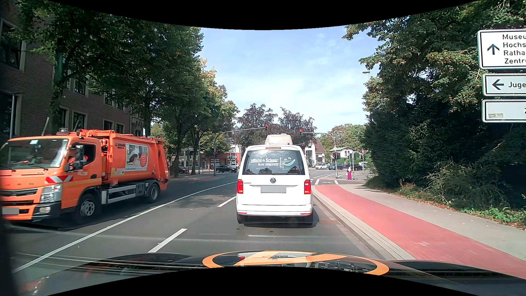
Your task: Follow the waypoints while adhering to traffic rules and regulations
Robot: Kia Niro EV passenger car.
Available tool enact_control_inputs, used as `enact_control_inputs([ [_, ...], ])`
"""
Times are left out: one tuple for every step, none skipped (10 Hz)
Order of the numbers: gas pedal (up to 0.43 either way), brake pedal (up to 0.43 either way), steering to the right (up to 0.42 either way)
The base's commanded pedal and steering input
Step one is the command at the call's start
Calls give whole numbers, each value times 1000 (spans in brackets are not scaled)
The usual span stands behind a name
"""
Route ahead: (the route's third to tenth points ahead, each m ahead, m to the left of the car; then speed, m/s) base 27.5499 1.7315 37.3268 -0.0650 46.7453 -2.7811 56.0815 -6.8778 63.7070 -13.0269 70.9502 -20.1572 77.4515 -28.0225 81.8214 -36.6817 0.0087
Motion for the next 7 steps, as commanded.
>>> enact_control_inputs([
  [0, 183, 1],
  [0, 183, 1],
  [0, 183, 1],
  [0, 183, 1],
  [0, 183, 1],
  [0, 183, 1],
  [0, 183, 1],
])
